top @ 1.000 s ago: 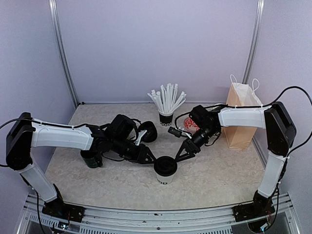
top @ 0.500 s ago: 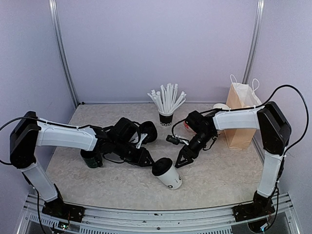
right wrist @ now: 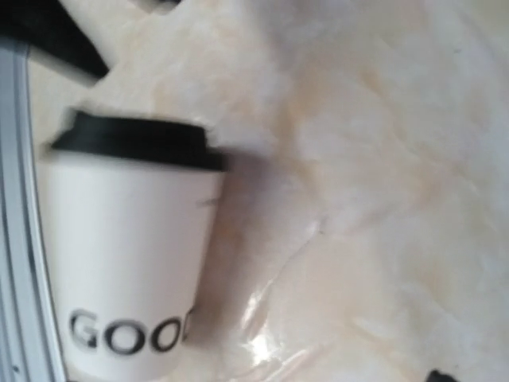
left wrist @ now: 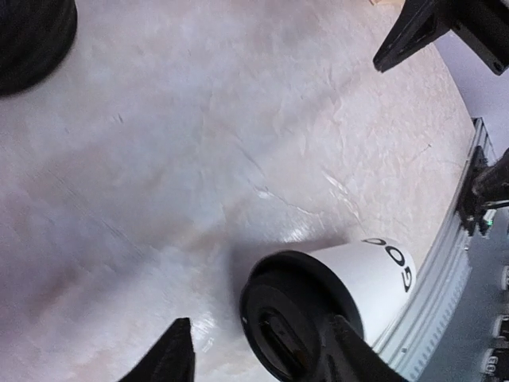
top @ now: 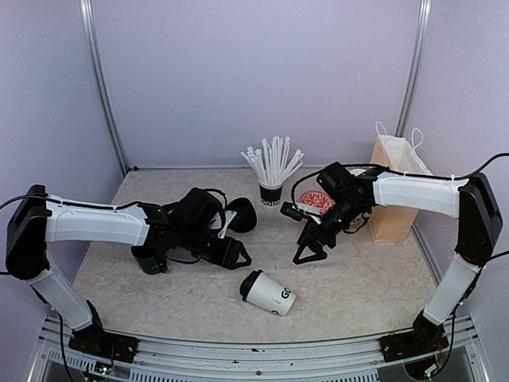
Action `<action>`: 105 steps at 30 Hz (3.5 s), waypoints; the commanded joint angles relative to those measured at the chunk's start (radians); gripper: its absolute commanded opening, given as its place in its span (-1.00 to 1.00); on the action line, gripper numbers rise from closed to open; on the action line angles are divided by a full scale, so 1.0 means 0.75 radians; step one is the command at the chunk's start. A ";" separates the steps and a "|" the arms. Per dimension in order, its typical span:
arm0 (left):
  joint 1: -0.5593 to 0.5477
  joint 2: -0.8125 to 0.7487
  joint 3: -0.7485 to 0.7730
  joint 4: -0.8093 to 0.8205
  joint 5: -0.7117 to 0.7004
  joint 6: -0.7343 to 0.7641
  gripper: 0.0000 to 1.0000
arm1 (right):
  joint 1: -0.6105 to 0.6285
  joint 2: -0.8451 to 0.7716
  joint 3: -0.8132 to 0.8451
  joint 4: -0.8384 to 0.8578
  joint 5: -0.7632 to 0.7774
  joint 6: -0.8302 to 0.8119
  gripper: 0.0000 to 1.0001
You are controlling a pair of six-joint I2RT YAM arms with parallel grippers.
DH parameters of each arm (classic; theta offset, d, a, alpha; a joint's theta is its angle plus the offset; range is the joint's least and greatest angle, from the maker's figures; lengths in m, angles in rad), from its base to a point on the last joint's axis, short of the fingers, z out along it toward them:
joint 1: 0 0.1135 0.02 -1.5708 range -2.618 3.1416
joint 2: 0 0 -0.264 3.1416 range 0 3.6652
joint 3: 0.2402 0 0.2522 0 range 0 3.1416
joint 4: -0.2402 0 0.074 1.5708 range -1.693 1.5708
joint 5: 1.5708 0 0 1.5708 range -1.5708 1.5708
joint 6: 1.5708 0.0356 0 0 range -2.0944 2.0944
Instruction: Pack the takeout coffee
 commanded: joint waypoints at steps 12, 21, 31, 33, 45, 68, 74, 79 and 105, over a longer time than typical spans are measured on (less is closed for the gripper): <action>0.114 -0.189 0.000 0.055 -0.460 0.052 0.54 | 0.513 0.082 0.055 0.052 0.572 0.072 0.99; 0.141 -0.252 -0.027 0.026 -0.482 0.004 0.48 | 0.623 0.192 0.095 0.002 0.583 0.112 0.98; 0.182 -0.377 -0.147 0.253 -0.347 0.187 0.48 | 0.624 0.217 0.038 0.041 0.548 0.003 0.84; 0.183 -0.419 -0.191 0.311 -0.287 0.240 0.51 | 0.623 0.222 0.033 0.052 0.527 -0.024 0.79; 0.185 -0.528 -0.231 0.394 -0.037 0.381 0.55 | 0.611 0.275 0.042 0.090 0.492 -0.132 0.37; 0.144 -0.461 -0.068 -0.016 0.652 0.638 0.70 | 0.347 -0.063 0.077 -0.078 -0.222 -0.448 0.25; 0.084 -0.388 -0.054 -0.040 0.638 0.643 0.97 | 0.347 -0.084 0.092 -0.098 -0.239 -0.447 0.26; 0.062 -0.359 -0.048 -0.030 0.657 0.630 0.88 | 0.347 -0.091 0.099 -0.095 -0.235 -0.431 0.26; 0.096 -0.296 0.148 -0.328 0.449 0.721 0.49 | 0.208 -0.167 0.069 -0.114 -0.113 -0.395 0.98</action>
